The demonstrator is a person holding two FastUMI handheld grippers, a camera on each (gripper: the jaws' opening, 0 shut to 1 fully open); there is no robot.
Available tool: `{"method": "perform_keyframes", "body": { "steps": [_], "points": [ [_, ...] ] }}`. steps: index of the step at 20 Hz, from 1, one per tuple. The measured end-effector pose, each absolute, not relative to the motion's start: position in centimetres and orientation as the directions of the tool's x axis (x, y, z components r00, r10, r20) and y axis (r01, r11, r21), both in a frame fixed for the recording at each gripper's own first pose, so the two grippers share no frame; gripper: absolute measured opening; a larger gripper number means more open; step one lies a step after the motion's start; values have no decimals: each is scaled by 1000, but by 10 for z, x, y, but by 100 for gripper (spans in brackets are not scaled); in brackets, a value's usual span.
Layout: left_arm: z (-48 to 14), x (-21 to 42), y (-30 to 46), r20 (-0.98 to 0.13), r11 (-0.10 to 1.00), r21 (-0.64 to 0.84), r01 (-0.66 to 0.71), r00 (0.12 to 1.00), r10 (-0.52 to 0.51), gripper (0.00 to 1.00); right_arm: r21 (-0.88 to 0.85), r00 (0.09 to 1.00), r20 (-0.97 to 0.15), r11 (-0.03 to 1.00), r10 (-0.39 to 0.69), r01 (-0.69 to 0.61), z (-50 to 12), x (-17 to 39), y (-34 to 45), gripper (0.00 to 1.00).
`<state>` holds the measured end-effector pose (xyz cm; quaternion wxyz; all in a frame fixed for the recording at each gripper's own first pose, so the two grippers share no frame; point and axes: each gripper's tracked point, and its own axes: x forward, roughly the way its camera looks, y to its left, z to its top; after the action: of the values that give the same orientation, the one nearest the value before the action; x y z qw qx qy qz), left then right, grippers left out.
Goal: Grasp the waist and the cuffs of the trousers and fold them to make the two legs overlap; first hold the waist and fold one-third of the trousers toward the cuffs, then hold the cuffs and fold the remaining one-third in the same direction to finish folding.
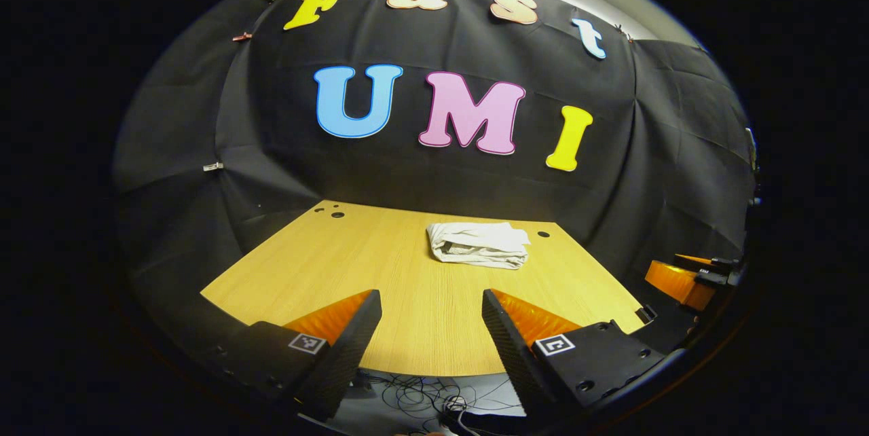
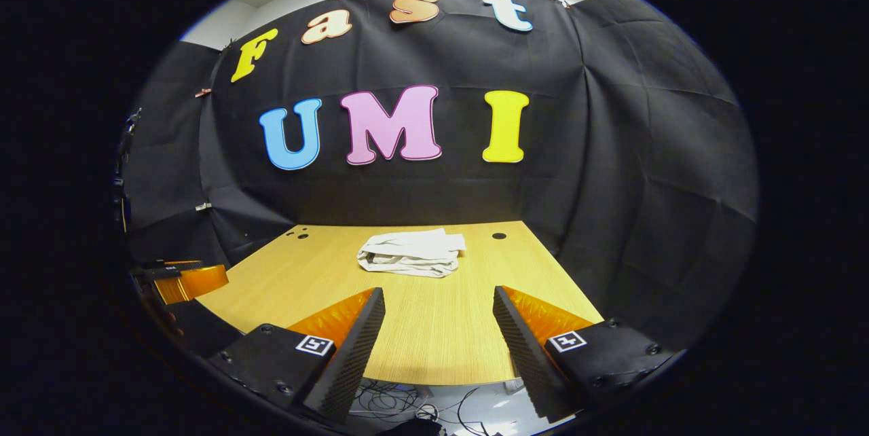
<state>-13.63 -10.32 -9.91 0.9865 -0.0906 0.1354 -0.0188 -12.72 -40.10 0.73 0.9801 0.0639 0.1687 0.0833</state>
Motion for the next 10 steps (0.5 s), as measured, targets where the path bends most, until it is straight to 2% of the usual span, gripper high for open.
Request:
{"method": "perform_keyframes", "body": {
  "steps": [10],
  "points": [
    [-103,-142,-82,-262,988,-157,-9,964,-33,96,161,932,-317,979,174,-128,8,-127,-400,99]
  ]
}}
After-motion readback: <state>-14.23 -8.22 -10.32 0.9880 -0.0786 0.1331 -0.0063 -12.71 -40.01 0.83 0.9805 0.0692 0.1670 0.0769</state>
